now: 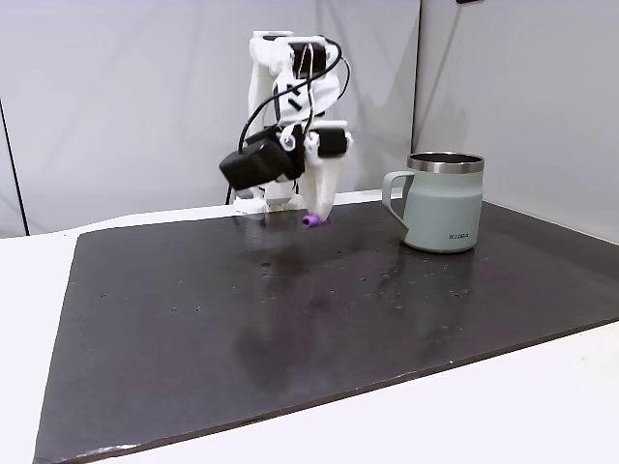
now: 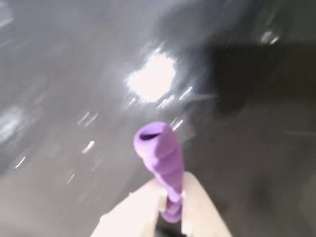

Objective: Grasp a pengrip and put it in the cup.

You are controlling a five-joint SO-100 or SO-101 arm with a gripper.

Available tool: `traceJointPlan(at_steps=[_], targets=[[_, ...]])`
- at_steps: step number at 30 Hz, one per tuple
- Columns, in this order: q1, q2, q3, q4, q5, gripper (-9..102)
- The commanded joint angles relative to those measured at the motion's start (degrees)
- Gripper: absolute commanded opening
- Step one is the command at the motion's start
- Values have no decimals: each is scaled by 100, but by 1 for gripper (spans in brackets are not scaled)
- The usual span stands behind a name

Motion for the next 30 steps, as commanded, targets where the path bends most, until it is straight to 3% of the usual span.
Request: traceJointPlan(at_steps=[1, 8, 17, 30], targets=[[-492, 949, -615, 457, 369, 0], [-1521, 1890, -896, 888, 896, 0], [-2575, 2021, -1222, 773, 1661, 0], [-2979, 1160, -1995, 114, 2399, 0]])
